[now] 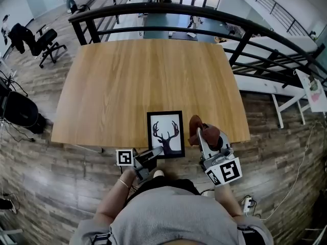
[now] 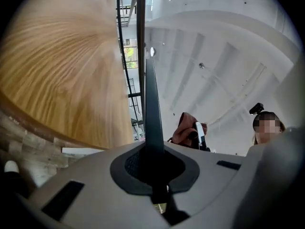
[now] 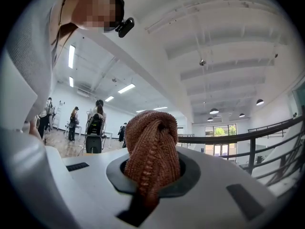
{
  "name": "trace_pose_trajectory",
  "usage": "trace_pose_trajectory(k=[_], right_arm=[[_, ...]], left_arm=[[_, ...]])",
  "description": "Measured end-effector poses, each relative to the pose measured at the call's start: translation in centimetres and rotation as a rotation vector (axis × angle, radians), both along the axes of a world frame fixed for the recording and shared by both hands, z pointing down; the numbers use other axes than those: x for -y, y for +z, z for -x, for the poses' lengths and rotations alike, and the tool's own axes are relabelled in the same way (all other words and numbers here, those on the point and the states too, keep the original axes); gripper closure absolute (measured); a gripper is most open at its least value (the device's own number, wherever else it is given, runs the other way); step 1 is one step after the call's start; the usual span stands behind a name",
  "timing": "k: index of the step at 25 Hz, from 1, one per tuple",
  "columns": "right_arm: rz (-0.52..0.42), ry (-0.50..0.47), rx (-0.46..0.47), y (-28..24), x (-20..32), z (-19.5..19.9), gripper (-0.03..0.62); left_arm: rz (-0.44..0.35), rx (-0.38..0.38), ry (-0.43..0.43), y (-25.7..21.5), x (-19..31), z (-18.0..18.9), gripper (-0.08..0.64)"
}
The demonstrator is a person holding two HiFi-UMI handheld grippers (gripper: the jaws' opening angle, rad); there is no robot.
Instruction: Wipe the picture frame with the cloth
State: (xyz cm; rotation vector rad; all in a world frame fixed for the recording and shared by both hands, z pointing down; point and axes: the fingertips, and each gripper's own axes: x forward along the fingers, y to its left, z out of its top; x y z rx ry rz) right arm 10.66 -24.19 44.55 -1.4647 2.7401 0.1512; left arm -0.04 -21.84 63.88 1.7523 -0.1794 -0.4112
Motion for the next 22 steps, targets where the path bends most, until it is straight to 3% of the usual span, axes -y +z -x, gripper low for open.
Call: trace_pose_trajectory(k=[10, 22], right_arm=[[0.084, 0.019, 0.152, 0.7, 2.3, -0.8, 0.546], [0.125, -0.024, 0.168, 2.2, 1.3, 0.7, 0.546]], left_arm=[[0.138, -0.012, -0.006, 6.2, 0.7, 0.7, 0.545], [0.160, -0.080, 0.030, 7.0, 1.5, 0.7, 0.544]])
